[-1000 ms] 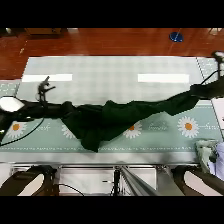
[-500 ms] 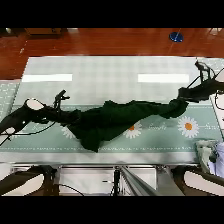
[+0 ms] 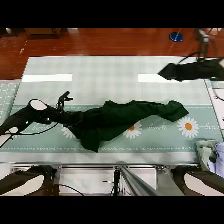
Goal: Fold the shirts.
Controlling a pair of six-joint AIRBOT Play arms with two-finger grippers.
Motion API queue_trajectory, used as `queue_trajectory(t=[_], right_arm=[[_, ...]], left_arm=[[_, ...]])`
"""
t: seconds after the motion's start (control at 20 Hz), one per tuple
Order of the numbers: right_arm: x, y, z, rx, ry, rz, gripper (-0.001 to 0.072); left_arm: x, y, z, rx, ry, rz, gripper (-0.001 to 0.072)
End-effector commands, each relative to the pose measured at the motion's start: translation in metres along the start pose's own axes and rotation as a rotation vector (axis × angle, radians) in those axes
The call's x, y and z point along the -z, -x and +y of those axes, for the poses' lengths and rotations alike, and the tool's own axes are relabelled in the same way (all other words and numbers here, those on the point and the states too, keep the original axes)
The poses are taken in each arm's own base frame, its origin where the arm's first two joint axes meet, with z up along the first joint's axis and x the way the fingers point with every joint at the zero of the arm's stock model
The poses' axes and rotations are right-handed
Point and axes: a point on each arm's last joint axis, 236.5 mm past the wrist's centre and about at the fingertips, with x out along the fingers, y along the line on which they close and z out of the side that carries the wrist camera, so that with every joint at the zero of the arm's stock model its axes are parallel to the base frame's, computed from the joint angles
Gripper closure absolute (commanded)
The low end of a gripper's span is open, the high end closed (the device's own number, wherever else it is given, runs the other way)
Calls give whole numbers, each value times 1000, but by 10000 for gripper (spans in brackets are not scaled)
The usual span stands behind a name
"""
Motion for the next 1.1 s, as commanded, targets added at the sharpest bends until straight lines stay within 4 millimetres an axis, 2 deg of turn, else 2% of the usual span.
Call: queue_trajectory(t=[0.0,0.1,0.2,0.3,0.35,0.4,0.55,0.8,0.85,0.9,0.95,1.05], right_arm=[[29,-55,65,-150,6,114,233],[63,-90,103,-251,5,222,228],[96,-114,140,-349,1,318,227],[131,-130,167,-402,9,411,214],[145,-135,176,-416,14,447,178],[158,-139,185,-428,20,479,177],[181,-146,204,-457,29,530,177],[196,-162,200,-434,10,560,198],[196,-167,197,-425,5,551,315],[191,-173,194,-412,3,526,542],[184,-175,194,-410,-11,497,688],[166,-168,201,-446,-5,449,689]], left_arm=[[2,-1,-1,1,-18,6,682],[2,-1,-1,1,-19,6,682],[2,-1,-1,1,-27,8,682],[2,-1,-1,1,-30,8,682],[2,-1,-1,2,-30,8,682],[2,-1,-1,2,-36,9,682],[4,-1,-2,4,-45,15,682],[7,-1,-3,9,-50,27,682],[8,-1,-4,12,-57,33,682],[9,-1,-4,15,-62,37,682],[9,-1,-4,15,-62,38,682],[8,0,-6,17,-73,31,682]])
